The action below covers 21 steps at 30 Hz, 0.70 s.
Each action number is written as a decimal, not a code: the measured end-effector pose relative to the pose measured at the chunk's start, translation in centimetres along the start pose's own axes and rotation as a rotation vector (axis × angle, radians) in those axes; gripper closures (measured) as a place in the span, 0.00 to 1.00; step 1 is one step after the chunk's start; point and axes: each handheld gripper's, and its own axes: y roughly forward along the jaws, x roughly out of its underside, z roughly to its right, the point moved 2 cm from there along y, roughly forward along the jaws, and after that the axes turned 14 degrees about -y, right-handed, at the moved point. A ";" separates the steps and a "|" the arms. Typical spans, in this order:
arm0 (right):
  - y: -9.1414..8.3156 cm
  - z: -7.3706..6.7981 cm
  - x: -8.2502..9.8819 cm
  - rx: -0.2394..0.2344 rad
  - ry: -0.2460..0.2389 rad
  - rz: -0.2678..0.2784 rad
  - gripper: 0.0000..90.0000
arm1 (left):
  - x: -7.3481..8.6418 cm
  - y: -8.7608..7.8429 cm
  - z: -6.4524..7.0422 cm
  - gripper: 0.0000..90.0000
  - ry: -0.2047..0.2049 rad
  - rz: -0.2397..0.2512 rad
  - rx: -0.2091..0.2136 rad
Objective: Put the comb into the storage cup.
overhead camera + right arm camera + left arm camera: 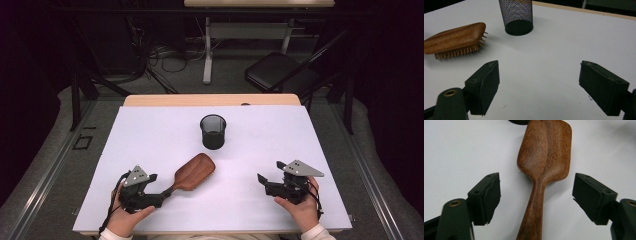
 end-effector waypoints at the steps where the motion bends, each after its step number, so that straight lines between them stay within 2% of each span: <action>1: 0.0 0.0 0.0 0.000 0.000 0.000 0.18 | 0.0 0.1 0.0 0.22 0.001 -0.003 -0.001; 3: 0.0 0.0 0.0 0.000 0.000 0.000 0.18 | 0.0 0.2 -0.1 0.18 -0.004 0.000 -0.003; 8: 0.0 0.0 0.0 0.000 -0.002 0.001 0.18 | -0.1 0.1 -0.1 0.17 -0.009 0.010 -0.001; 13: 0.0 0.0 0.0 0.001 -0.006 -0.001 0.18 | -0.2 0.0 -0.3 0.11 -0.012 0.008 0.003; 14: 0.0 0.0 0.0 0.001 -0.005 -0.003 0.18 | -0.3 0.0 -0.3 0.11 -0.012 0.006 0.000; 17: 0.0 0.0 0.0 0.001 -0.004 -0.005 0.18 | -0.4 0.1 -0.4 0.02 -0.007 -0.019 -0.004; 21: 0.1 0.0 0.0 0.004 -0.006 -0.004 0.18 | -0.6 0.2 -0.4 0.01 -0.011 -0.034 0.003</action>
